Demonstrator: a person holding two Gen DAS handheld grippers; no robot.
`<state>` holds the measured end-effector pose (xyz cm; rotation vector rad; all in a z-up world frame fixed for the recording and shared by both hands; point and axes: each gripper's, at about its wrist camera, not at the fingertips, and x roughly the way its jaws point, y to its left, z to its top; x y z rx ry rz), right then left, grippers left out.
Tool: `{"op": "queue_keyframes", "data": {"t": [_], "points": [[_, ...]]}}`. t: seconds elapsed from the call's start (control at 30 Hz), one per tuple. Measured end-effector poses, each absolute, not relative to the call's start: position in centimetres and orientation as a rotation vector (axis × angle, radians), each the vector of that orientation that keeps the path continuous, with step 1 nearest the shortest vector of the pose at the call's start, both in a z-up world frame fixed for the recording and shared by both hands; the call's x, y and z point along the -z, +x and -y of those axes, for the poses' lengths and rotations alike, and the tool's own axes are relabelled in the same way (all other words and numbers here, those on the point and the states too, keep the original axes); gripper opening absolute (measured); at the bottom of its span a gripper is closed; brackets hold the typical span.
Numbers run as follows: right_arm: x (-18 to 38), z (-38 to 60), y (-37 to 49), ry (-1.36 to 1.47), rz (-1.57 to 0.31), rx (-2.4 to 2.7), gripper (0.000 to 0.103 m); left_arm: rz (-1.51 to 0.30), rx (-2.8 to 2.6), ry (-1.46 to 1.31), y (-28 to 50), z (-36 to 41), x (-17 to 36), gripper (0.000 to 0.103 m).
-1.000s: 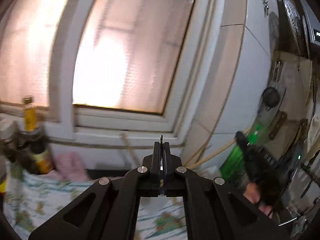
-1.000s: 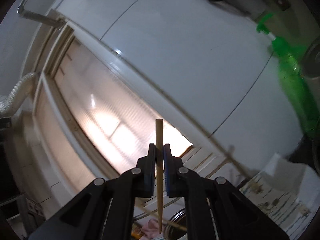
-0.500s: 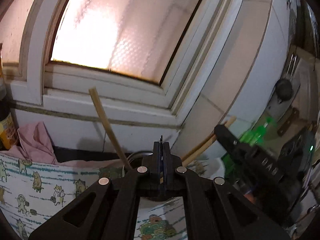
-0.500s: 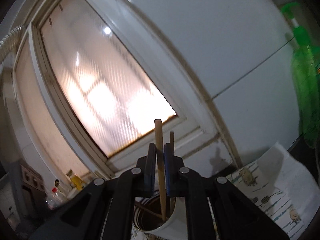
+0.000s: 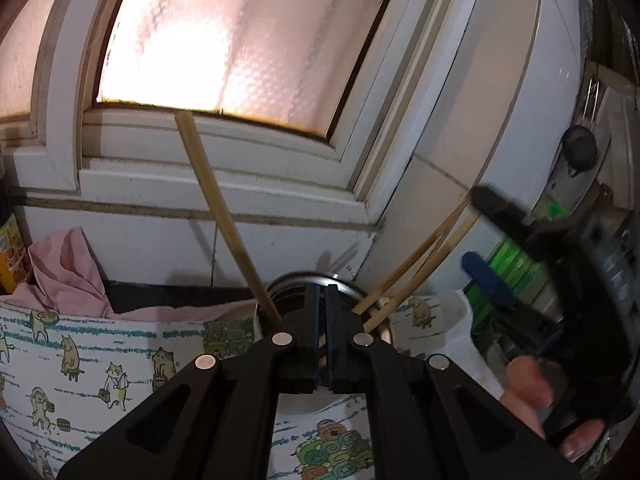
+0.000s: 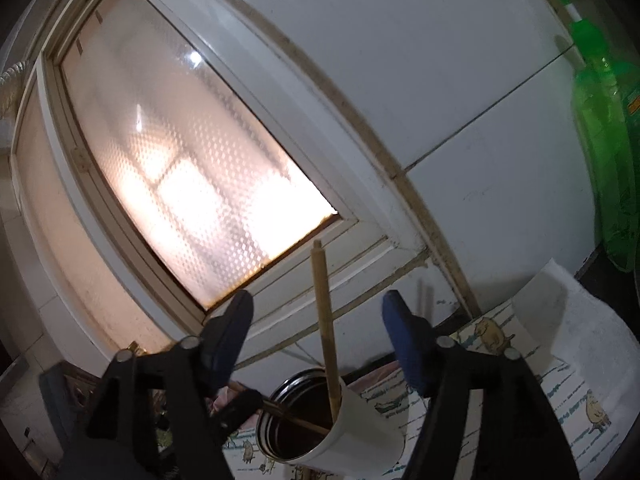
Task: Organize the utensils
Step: 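Open the right gripper over the cup and pull both tools back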
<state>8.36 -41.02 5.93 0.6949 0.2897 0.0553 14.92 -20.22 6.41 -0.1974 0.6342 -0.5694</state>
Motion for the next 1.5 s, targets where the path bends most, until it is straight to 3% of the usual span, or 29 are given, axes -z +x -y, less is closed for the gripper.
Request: {"op": "queue_keyframes", "data": {"t": [0.23, 0.3, 0.37, 0.6, 0.67, 0.73, 0.83, 1.5], "points": [[-5.5, 41.8, 8.8, 0.740, -0.324, -0.062, 0.078, -0.630, 0.569, -0.165, 14.6, 20.4, -5.9, 0.002], [-5.4, 41.6, 9.0, 0.734, -0.335, -0.068, 0.083, -0.628, 0.583, -0.148, 14.3, 20.4, -6.2, 0.012], [-5.5, 41.4, 8.9, 0.726, -0.336, -0.071, 0.085, -0.618, 0.608, -0.133, 13.9, 20.0, -6.6, 0.035], [-6.4, 40.6, 7.8, 0.684, -0.289, -0.075, 0.089, -0.460, 0.478, -0.109, 10.0, 15.8, -8.6, 0.060], [-6.8, 40.1, 7.4, 0.657, -0.273, -0.076, 0.090, -0.393, 0.403, -0.084, 8.3, 14.2, -9.3, 0.080], [-7.2, 39.5, 7.0, 0.639, -0.261, -0.087, 0.091, -0.345, 0.327, -0.064, 7.0, 12.9, -9.8, 0.092], [-7.5, 38.8, 6.7, 0.621, -0.254, -0.110, 0.092, -0.289, 0.253, -0.066, 5.2, 10.7, -10.0, 0.101], [-7.4, 34.6, 5.8, 0.497, -0.266, -0.160, 0.097, -0.330, 0.056, -0.184, 6.3, 1.6, -2.4, 0.103]]}}
